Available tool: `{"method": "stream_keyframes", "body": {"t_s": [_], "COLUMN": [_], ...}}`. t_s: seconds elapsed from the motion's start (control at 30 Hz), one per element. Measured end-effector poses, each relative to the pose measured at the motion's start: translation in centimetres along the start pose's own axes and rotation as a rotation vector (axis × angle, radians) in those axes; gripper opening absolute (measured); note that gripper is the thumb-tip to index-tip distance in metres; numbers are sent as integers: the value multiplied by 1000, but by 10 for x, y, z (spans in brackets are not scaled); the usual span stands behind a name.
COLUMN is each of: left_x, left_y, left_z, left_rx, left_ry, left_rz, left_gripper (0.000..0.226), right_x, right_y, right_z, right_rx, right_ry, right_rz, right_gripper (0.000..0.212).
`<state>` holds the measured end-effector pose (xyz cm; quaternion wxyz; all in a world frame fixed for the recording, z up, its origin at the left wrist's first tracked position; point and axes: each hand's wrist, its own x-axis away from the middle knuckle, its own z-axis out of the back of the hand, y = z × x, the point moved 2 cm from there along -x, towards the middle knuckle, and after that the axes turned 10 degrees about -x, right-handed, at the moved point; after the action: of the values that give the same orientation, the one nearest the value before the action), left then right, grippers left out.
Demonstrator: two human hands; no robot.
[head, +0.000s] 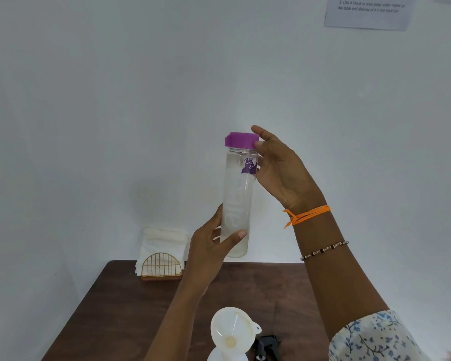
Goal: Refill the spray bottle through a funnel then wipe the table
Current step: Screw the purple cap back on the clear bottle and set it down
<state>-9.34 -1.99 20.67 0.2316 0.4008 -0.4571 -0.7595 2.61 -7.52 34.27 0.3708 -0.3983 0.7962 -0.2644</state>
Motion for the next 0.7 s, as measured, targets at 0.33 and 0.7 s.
{"method": "stream_keyframes", "body": {"t_s": [0.33,0.7], "left_x": [-1,-3], "left_y": [0,5], "left_z": [0,4], "left_rx": [-18,-21], "left_ry": [8,-3], "left_rz": [-5,-22], "left_gripper": [61,60], "right_x": [-3,-3], "right_y": [1,-8], "right_z": [4,2], "right_rx": [-52,154], "right_ry": [40,61], "right_rz": [-5,57], "right_gripper": [36,36]}}
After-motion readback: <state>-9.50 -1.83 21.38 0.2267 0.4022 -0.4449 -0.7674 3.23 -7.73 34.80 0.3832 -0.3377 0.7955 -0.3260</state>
